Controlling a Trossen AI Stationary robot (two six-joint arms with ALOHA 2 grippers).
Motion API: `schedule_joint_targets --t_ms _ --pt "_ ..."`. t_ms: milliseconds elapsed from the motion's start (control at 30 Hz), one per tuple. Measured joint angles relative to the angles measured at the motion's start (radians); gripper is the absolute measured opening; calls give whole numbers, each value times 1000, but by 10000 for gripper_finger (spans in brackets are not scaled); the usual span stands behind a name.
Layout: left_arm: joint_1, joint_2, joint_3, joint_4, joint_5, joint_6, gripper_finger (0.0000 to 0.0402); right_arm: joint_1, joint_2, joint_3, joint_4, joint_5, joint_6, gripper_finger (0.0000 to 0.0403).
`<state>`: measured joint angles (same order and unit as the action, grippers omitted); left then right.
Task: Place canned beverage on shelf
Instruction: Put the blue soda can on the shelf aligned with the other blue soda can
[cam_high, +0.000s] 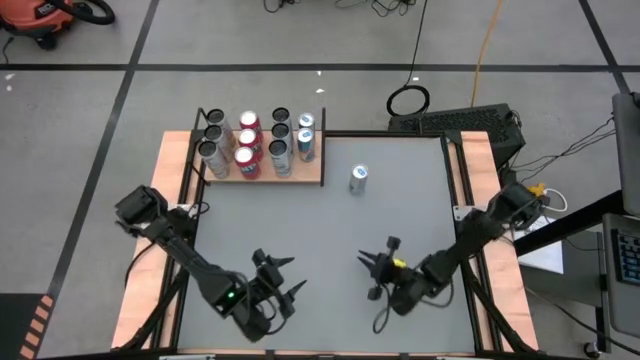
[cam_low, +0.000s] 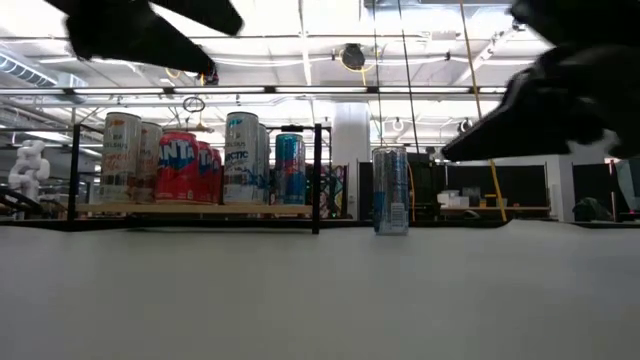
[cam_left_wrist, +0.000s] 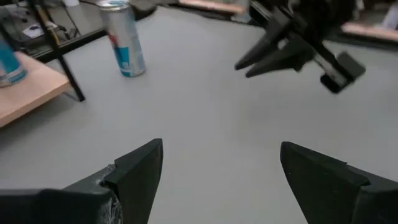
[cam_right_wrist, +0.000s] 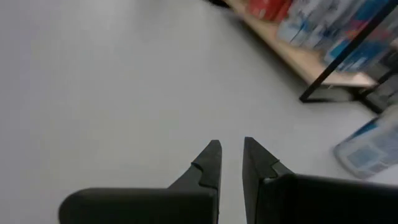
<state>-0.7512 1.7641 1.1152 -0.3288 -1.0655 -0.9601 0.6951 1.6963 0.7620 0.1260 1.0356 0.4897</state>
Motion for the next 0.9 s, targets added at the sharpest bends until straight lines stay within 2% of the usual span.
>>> schedule_joint_targets --t_ms 133,233,367,533,600,733,900 --pt "54 0 0 57 63 144 317 -105 -107 -32 -32 -148 -83 1" --pt "76 0 -3 60 64 199 317 -183 -199 -78 -31 -173 -161 1" --pt "85 0 -57 59 70 211 317 -277 -327 -190 11 -144 -218 12" --pt "99 0 -133 115 78 185 317 -400 -460 -365 282 -249 -288 70" --pt "117 0 -145 149 78 227 317 -444 -483 -412 391 -294 -313 98" --pt "184 -4 -150 219 111 348 317 -524 -496 -431 420 -333 -323 142" --pt "291 -6 -149 395 267 528 317 -615 -496 -431 414 -428 -347 180"
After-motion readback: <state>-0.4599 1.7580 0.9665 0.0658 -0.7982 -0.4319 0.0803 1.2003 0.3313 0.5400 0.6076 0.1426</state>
